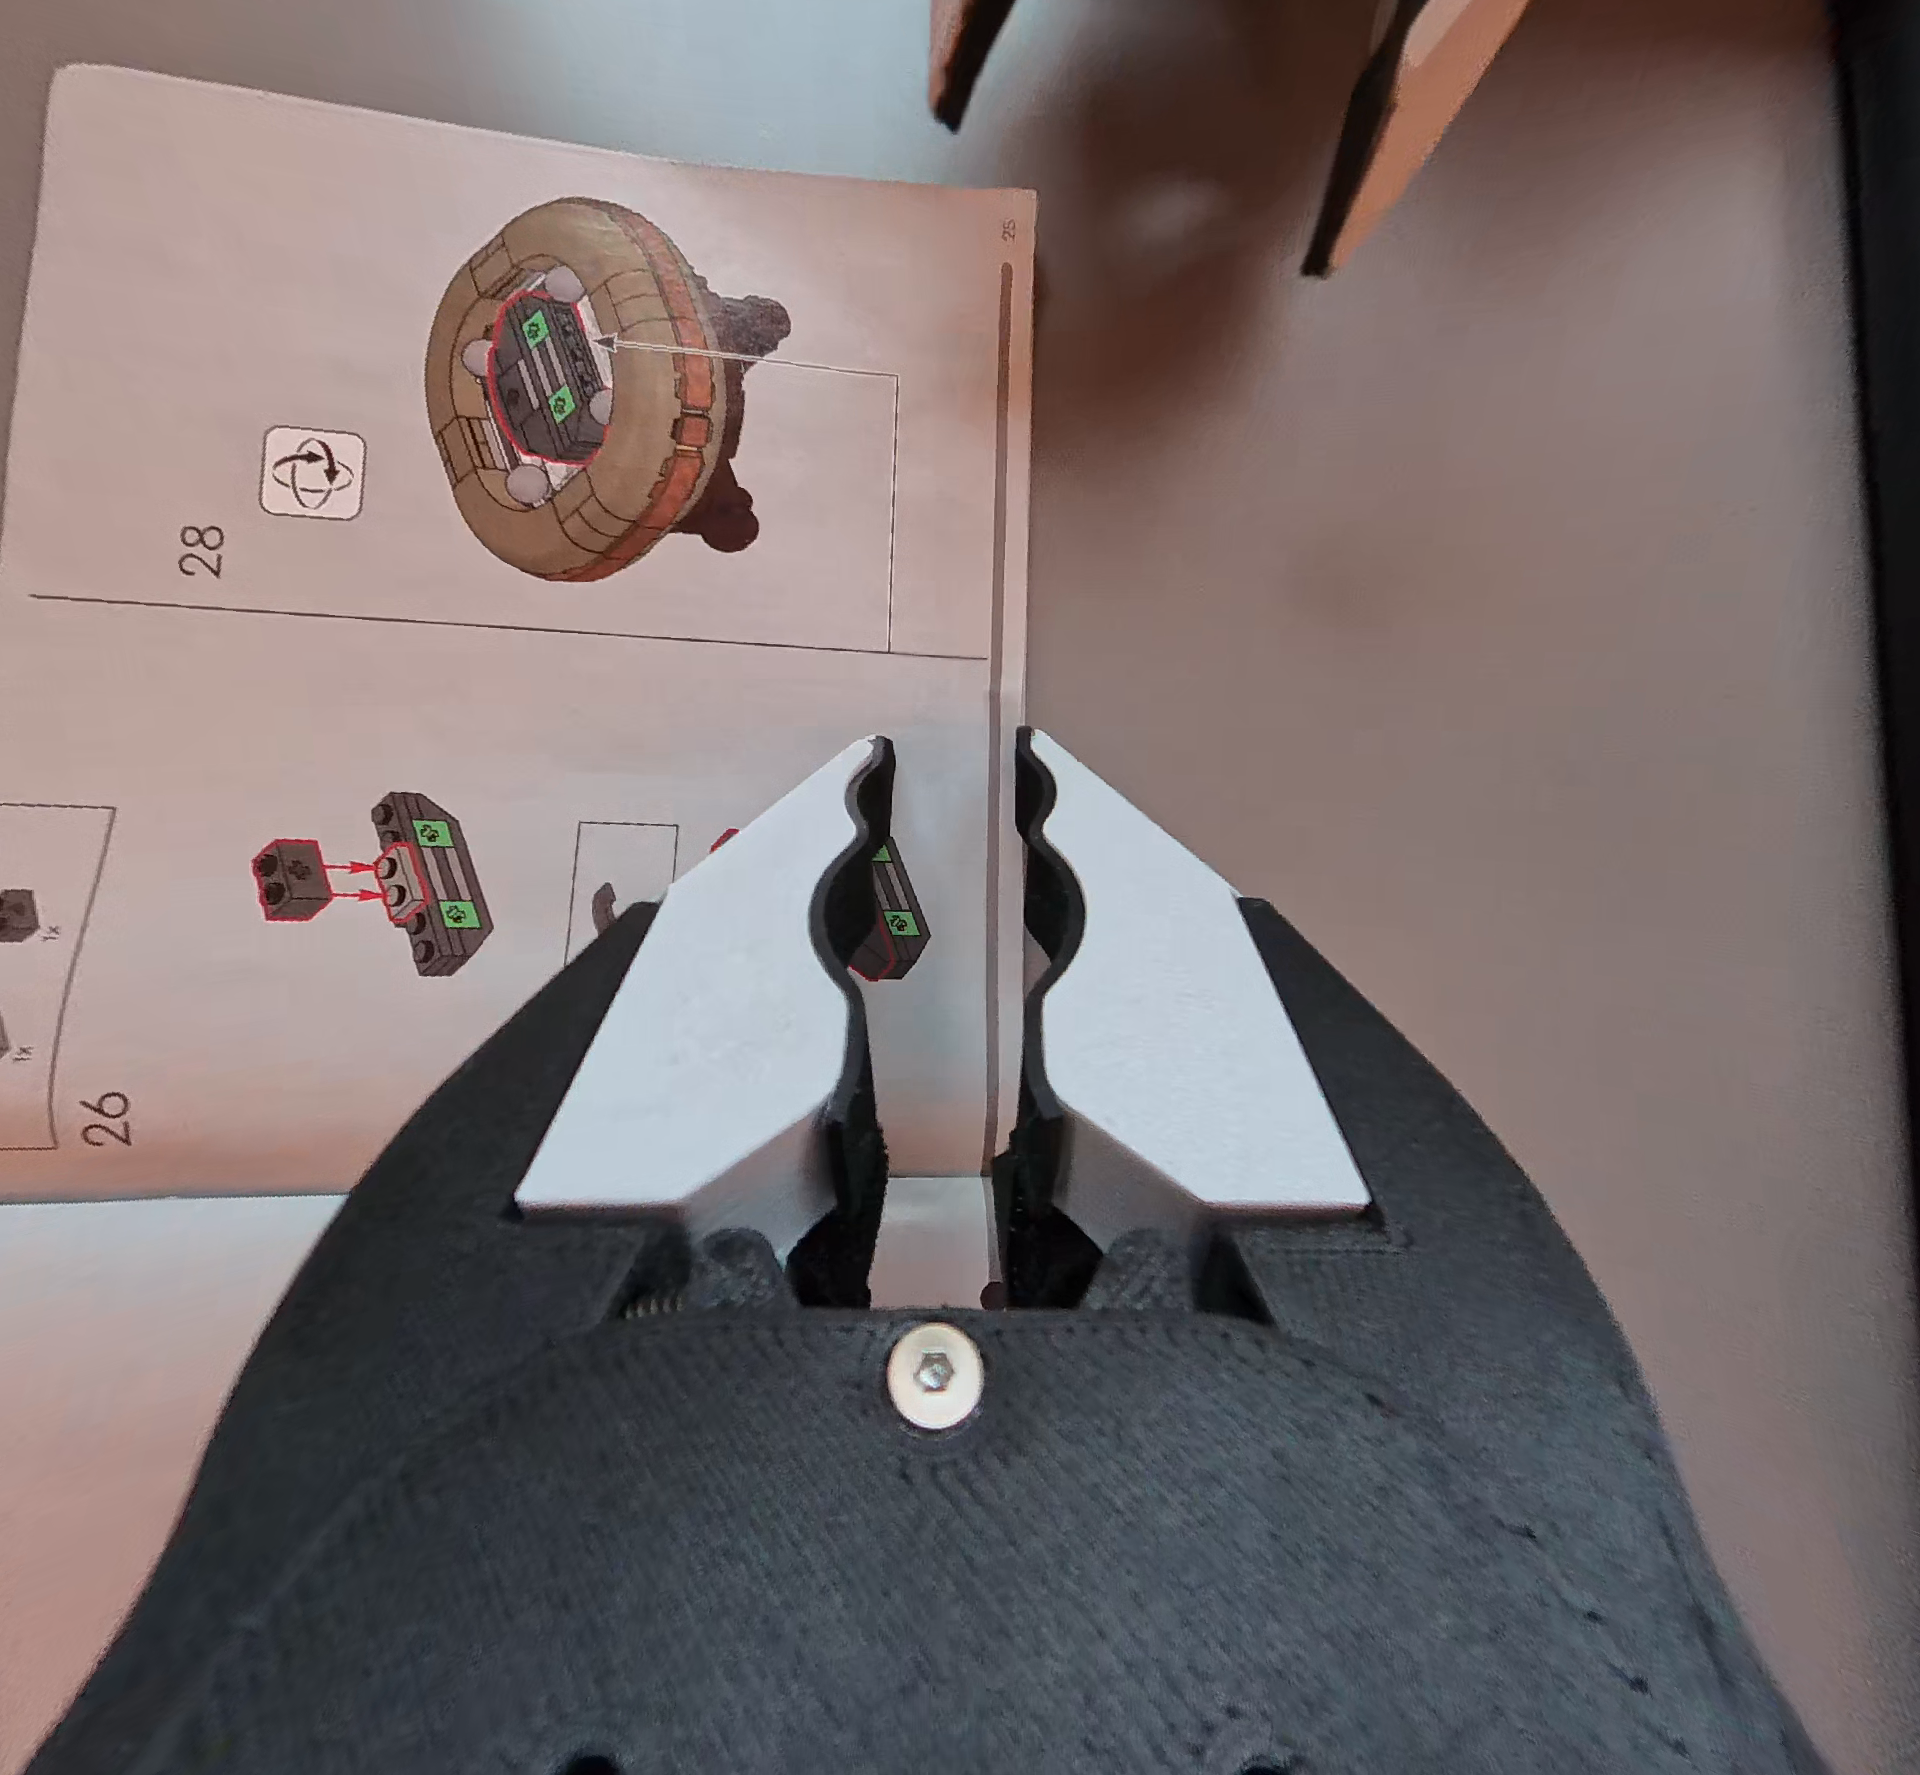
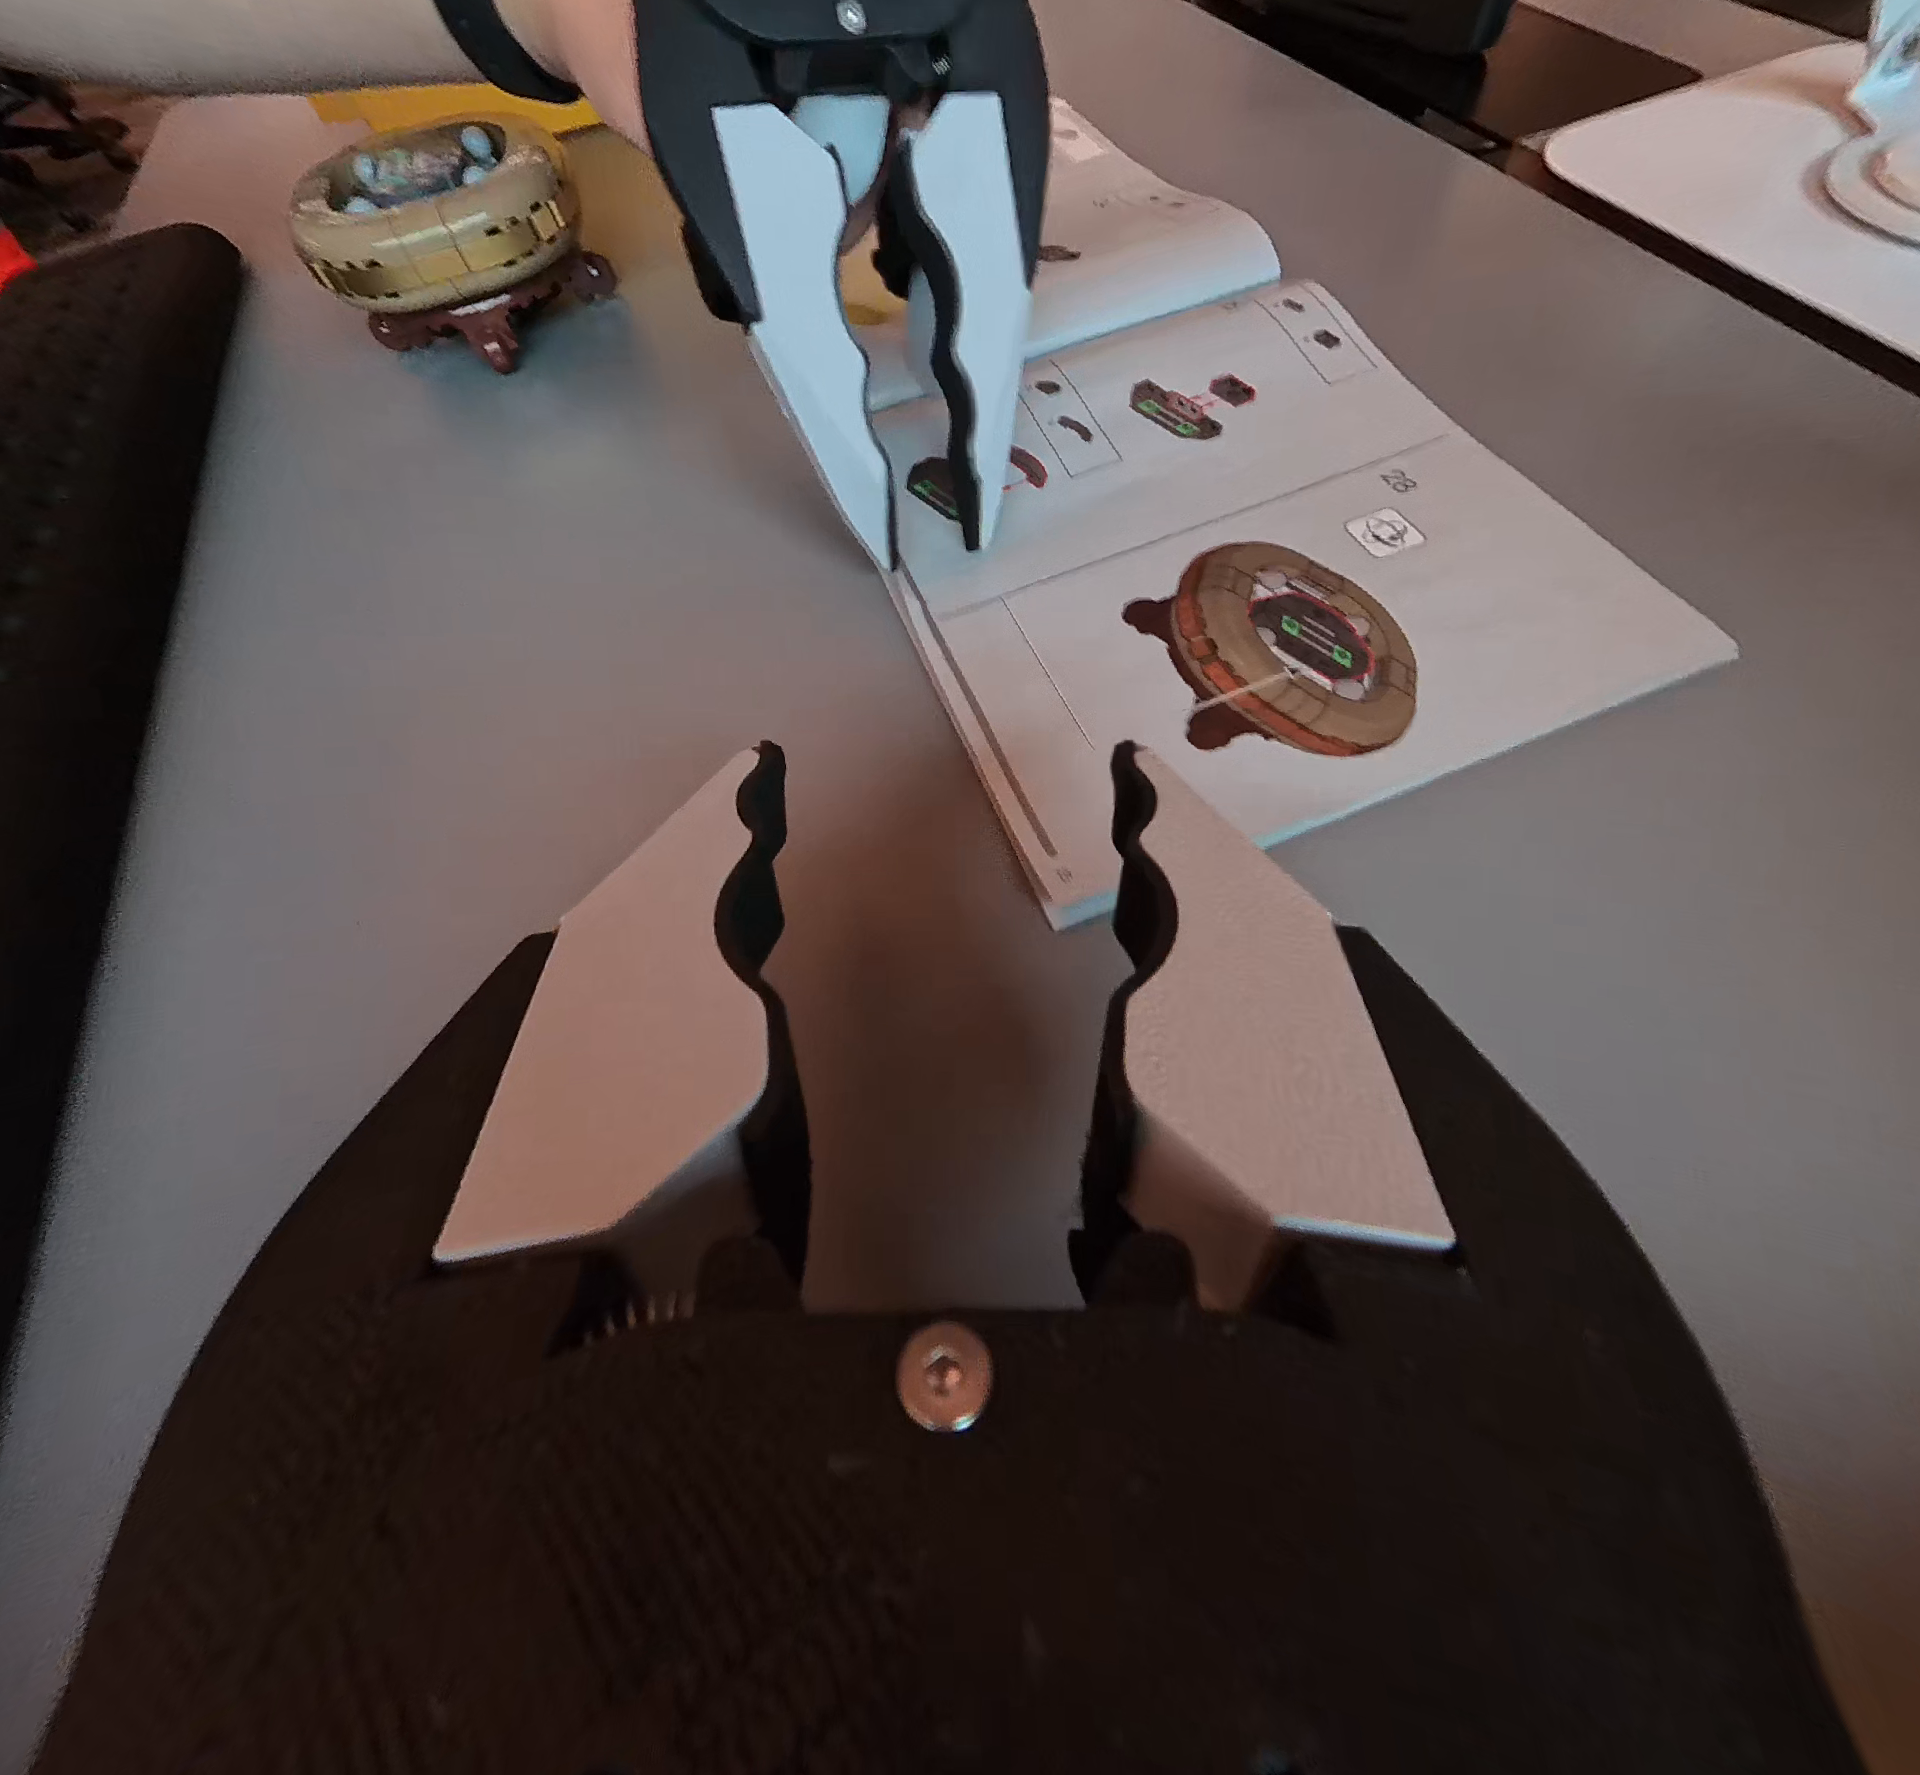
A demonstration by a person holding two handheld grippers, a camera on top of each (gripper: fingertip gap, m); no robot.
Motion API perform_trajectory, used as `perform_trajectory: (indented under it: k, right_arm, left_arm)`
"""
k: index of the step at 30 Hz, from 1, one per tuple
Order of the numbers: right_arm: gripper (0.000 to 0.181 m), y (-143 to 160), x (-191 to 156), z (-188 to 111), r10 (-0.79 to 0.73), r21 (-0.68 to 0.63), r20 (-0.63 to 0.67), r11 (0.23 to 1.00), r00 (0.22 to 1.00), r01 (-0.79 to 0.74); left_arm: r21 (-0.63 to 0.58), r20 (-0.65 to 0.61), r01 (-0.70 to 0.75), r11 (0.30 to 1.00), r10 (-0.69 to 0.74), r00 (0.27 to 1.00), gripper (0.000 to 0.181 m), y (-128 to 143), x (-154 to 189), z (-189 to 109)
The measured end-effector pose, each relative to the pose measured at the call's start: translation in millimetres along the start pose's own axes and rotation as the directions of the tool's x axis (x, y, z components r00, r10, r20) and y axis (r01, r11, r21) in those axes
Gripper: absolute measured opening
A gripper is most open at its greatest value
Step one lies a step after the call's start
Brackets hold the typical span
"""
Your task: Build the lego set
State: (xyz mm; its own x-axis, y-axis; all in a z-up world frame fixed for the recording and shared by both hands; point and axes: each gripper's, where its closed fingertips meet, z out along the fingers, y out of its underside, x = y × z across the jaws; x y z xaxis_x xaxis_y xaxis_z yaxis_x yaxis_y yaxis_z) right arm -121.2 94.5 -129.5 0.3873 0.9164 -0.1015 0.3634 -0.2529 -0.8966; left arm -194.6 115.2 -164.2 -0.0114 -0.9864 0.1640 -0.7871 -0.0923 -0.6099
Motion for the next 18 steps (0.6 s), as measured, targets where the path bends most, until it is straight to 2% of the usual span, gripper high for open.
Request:
perform_trajectory:
  k: [1,4,9,13,18]
  right_arm:
    - [0.062,-3,-4,2,-0.009,0.011,0.008,1.000,1.000,0.009]
    - [0.061,-4,-8,11,-0.062,-0.008,-0.015,0.998,0.998,0.062]
    - [0.054,-8,10,11,-0.207,-0.022,-0.176,0.978,0.962,0.206]
    - [0.054,-3,22,2,-0.203,-0.042,-0.212,0.979,0.956,0.198]
    - [0.055,0,22,5,-0.201,-0.061,-0.199,0.979,0.959,0.193]
  left_arm:
    - [0.007,-0.008,0.009,1.000,-0.009,1.000,0.021,0,0,0]
    - [0.027,-0.035,0.041,0.999,-0.040,0.999,0.020,0,0,-1]
    - [0.053,-0.079,0.091,0.994,-0.087,0.993,0.019,-1,-1,-2]
    - [0.059,-0.095,0.104,0.993,-0.098,0.991,0.019,-1,-1,-2]
    - [0.057,-0.097,0.097,0.994,-0.091,0.991,0.020,-1,-1,-2]
